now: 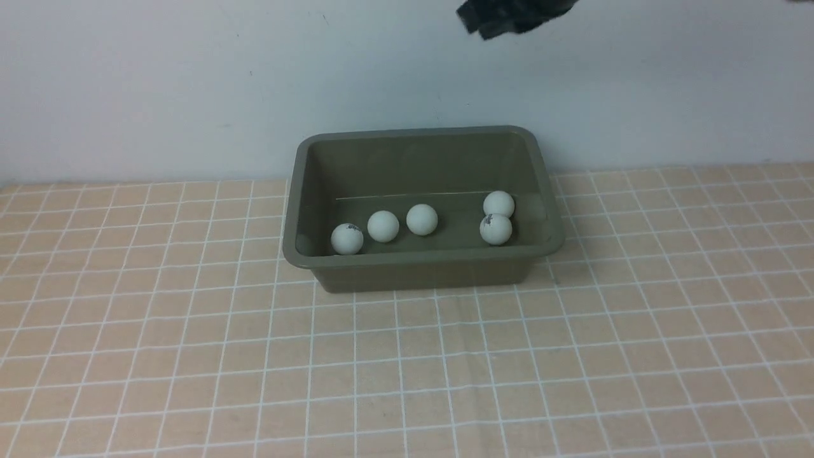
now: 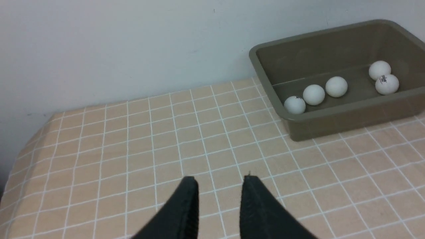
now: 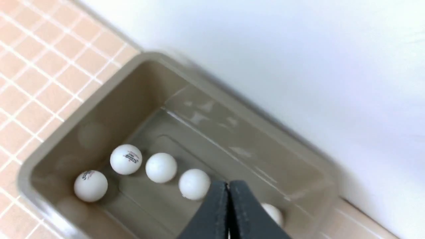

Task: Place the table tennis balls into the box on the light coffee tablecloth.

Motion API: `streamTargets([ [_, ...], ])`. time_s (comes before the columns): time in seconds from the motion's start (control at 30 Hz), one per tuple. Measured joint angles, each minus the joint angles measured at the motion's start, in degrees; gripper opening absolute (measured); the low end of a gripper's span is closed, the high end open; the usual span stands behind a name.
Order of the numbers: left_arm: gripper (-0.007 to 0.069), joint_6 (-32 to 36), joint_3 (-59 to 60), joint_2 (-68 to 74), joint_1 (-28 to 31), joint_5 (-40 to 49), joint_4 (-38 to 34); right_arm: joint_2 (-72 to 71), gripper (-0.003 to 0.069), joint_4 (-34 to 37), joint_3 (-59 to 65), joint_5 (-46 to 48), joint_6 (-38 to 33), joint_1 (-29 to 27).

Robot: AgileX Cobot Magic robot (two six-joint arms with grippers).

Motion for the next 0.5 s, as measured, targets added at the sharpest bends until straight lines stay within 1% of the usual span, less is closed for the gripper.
streamTargets([
  [0.03,0.0048,-0.7,2.2,-1.0,0.0,-1.7,0.0,-2.0,-0.0015,0.0,-0.1,1.6,0.0,-0.8],
  [0.07,0.0029,-1.2,3.8,-1.7,0.0,-2.8,0.0,-3.0,-0.0017,0.0,-0.1,2.2,0.0,-1.4],
  [0.1,-0.0014,-2.0,6.1,-2.5,0.0,-4.4,0.0,-5.1,-0.0018,0.0,-0.1,3.1,0.0,-2.3],
  [0.13,-0.0038,-2.6,7.8,-3.1,0.0,-5.6,0.0,-6.6,-0.0017,0.0,-0.1,3.4,0.0,-3.1],
  [0.2,-0.0059,-3.5,10.2,-3.7,0.0,-7.7,0.0,-9.0,-0.0017,0.0,0.4,3.7,0.0,-4.3],
  [0.37,-0.0069,-5.6,15.1,-3.9,0.0,-14.9,-0.3,-18.0,-0.0017,0.0,7.8,3.7,0.0,-7.6],
  [0.5,-0.0069,-6.3,18.1,-3.9,0.0,-22.7,-1.8,-27.6,-0.0017,-0.4,20.1,3.8,0.0,-11.1],
])
